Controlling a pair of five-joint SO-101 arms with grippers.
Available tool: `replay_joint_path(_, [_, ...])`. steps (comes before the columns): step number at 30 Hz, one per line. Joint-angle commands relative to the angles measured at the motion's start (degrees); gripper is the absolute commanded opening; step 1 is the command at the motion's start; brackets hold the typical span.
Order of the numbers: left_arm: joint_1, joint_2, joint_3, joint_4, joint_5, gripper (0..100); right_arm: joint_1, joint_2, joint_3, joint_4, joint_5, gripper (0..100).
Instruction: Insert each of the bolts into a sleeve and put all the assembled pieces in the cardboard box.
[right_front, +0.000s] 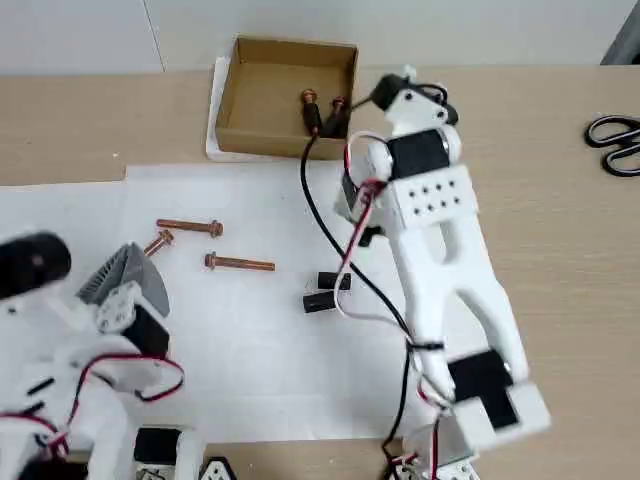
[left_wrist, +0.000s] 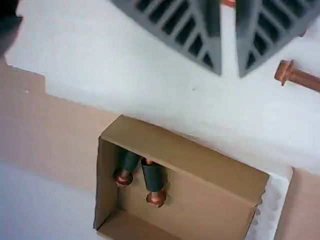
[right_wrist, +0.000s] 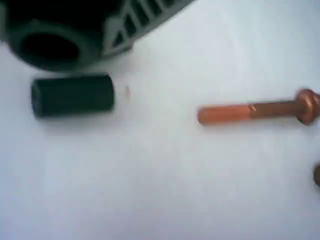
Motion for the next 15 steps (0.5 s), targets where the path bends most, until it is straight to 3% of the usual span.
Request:
replay_joint_path(1, [0.18, 6.95, -6.20, 2.90, 0.53, 1, 2.33, -8.04, 5.89, 0.57, 0.53, 0.2])
replay_joint_path(9, [-0.18, 16.97, -9.71, 14.24, 0.09, 1, 9.71, -19.38, 19.78, 0.57, 0.53, 0.2])
replay_joint_path(15, [-0.26, 23.21, -9.80, 16.53, -6.51, 1, 16.13, -27.21, 27.60, 0.48, 4.13, 0.2])
